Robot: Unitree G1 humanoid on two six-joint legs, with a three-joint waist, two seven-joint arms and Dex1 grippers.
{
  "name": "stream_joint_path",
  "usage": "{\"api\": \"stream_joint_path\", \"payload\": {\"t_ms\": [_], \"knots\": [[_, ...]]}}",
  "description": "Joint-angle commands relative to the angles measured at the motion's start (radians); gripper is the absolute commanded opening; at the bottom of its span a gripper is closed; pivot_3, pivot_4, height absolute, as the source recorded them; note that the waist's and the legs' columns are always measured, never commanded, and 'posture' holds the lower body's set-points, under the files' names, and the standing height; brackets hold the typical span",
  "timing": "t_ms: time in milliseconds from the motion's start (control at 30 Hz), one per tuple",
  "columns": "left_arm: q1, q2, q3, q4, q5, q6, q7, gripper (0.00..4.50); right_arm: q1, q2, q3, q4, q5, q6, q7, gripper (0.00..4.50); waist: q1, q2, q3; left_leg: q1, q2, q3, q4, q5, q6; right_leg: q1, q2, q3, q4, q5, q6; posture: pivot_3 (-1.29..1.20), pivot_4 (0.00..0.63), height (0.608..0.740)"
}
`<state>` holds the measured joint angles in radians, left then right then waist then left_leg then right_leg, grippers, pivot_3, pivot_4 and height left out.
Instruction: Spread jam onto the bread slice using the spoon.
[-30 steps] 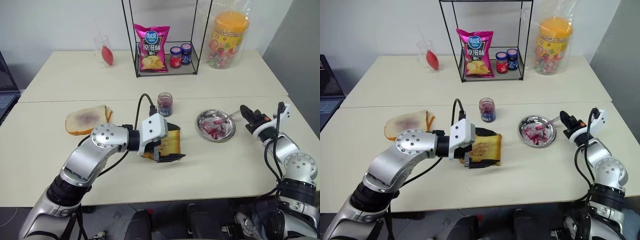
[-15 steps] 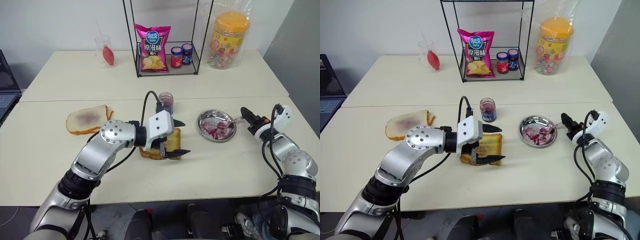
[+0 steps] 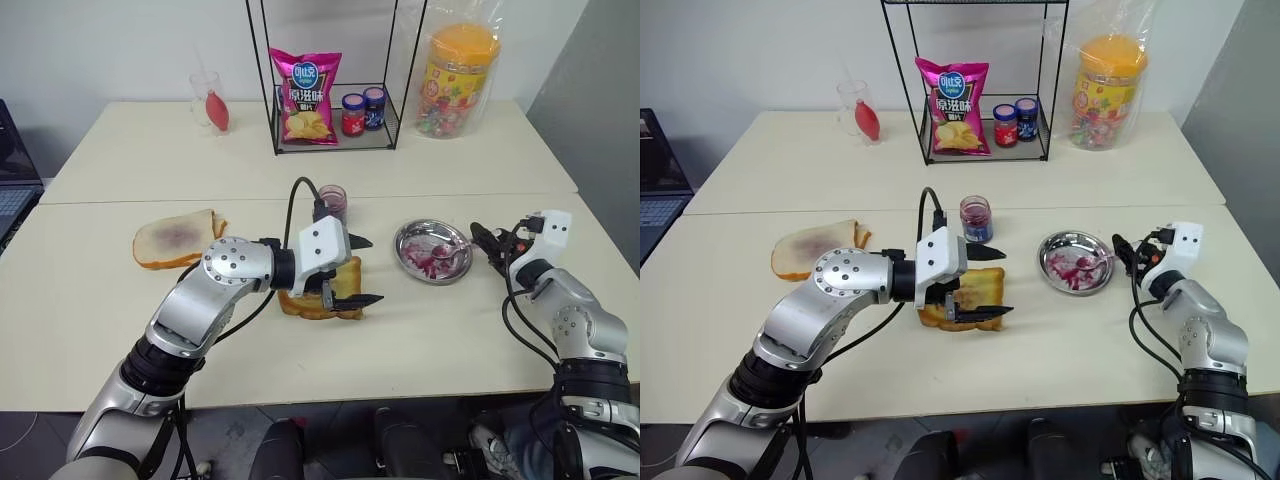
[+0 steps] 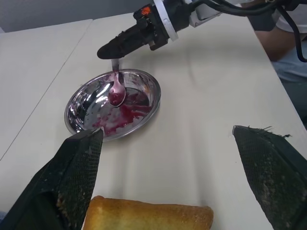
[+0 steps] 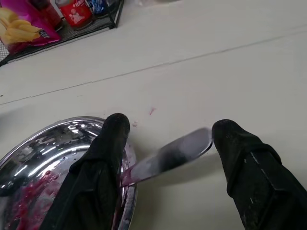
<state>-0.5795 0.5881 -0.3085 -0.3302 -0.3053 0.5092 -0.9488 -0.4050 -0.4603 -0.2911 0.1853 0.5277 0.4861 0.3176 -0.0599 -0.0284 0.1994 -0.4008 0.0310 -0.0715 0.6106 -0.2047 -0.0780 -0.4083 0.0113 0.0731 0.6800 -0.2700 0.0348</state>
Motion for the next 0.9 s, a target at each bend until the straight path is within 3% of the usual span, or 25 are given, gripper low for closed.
{"api": "stream_joint_path", "payload": {"t_ms": [33,233,367,467,633,767,900], "knots": [[-0.012,-0.008,0.031,-0.014,0.008,-0.023,0.012,4.50,-0.002,0.005,-0.033,-0.058,-0.020,-0.066,-0.007,3.09,0.000,0.000,0.000,0.000,0.000,0.000,0.000,0.000,0.000,0.000,0.000,0.000,0.000,0.000,0.000,0.00,0.150,0.740],[0.000,-0.004,0.086,-0.014,0.001,-0.023,0.049,4.50,0.015,0.011,-0.059,-0.145,-0.020,-0.100,-0.010,3.09,0.001,0.000,0.000,0.000,0.000,0.000,0.000,0.000,0.000,0.000,0.000,0.000,0.000,0.000,0.000,0.00,0.150,0.740],[0.064,0.091,0.216,-0.040,-0.026,0.000,0.046,4.50,0.067,-0.033,-0.023,-0.354,0.060,0.000,0.091,3.09,-0.006,0.001,0.000,0.001,0.001,0.000,0.000,0.000,0.000,0.000,0.000,0.000,0.000,0.000,0.000,0.00,0.150,0.740],[0.131,0.186,0.301,-0.069,-0.057,0.028,0.005,4.50,0.133,-0.121,0.012,-0.510,0.150,0.113,0.210,3.09,-0.006,0.001,0.000,0.001,0.001,-0.001,-0.001,0.000,0.000,0.000,0.001,-0.001,0.001,0.000,-0.001,0.00,0.150,0.740],[0.330,0.359,0.477,-0.086,-0.079,0.053,-0.066,4.50,0.249,-0.354,0.067,-0.665,0.142,0.133,0.446,3.09,0.002,0.000,0.000,0.000,0.001,-0.001,0.000,0.000,0.000,0.000,0.000,-0.001,-0.001,-0.001,-0.001,0.00,0.150,0.740],[0.520,0.455,0.595,-0.051,-0.039,-0.015,-0.134,4.50,0.316,-0.452,0.010,-0.692,0.158,0.127,0.555,3.09,0.004,0.000,0.000,0.001,0.000,-0.001,0.000,0.000,0.000,0.001,-0.001,-0.001,-0.001,-0.003,-0.005,0.00,0.150,0.740],[0.637,0.474,0.683,-0.037,-0.026,-0.055,-0.152,4.50,0.417,-0.519,-0.079,-0.701,0.159,0.125,0.642,3.09,0.007,-0.001,0.000,0.001,0.000,0.000,0.001,0.000,0.000,0.001,-0.002,-0.001,-0.001,-0.004,-0.007,0.00,0.150,0.740]]}}
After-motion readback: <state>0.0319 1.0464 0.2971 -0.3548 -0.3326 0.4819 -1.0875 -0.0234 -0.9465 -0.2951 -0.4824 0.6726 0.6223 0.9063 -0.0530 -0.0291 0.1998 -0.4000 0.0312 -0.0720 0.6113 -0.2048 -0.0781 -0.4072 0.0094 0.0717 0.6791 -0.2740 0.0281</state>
